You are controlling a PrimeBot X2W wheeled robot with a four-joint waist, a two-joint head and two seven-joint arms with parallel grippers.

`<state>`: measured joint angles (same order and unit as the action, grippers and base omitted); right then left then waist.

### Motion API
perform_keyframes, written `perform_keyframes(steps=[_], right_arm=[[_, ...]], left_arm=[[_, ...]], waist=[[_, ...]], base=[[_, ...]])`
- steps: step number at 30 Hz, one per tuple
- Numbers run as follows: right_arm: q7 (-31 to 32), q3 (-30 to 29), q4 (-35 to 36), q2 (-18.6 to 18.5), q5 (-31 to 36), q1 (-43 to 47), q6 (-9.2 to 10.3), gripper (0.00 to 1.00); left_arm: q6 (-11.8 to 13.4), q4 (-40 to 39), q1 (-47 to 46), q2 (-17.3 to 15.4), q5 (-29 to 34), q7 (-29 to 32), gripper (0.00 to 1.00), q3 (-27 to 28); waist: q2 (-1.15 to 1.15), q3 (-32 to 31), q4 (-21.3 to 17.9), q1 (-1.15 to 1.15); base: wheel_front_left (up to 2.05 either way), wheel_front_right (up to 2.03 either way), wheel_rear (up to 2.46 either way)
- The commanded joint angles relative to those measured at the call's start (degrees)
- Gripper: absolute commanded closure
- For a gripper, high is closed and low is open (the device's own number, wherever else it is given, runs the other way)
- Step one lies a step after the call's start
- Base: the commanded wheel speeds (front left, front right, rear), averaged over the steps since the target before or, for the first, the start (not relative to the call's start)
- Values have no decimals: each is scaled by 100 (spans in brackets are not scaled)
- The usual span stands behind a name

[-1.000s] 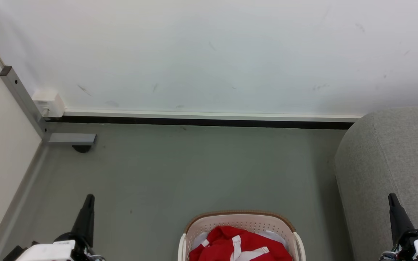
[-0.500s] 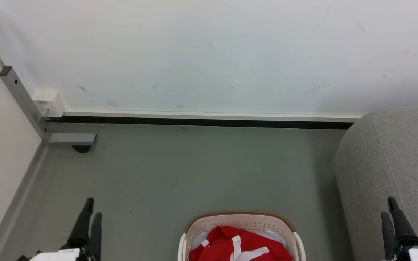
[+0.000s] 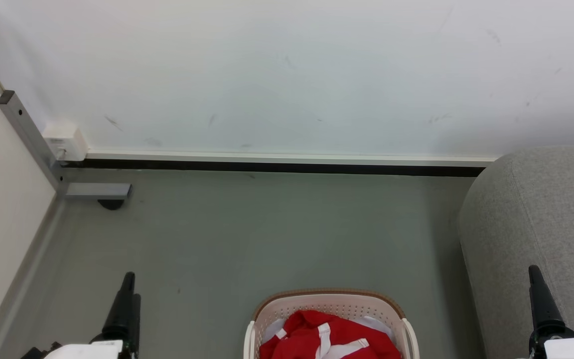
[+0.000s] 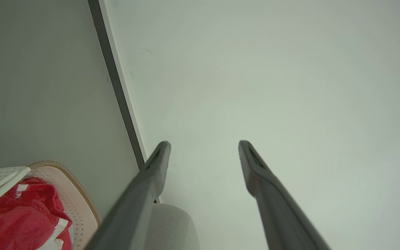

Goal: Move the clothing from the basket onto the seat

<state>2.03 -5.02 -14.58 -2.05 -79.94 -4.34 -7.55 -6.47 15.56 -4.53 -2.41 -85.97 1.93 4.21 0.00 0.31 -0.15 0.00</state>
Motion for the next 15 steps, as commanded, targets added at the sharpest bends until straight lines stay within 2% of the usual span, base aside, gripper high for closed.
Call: perform_keyframes(steps=[1,15], right_arm=[[-66,28,156,-64,328,-41,2,0],[-393,233,487,-79,2247,74,3,0]], left_arm=[[43,-136,-105,-34,224,-59,0,-25],[405,-444,-37,-40,1793,-383,0,-336]], waist=[[0,3,-3,0],[0,6,-24,0]], base=[[0,0,0],[0,0,0]])
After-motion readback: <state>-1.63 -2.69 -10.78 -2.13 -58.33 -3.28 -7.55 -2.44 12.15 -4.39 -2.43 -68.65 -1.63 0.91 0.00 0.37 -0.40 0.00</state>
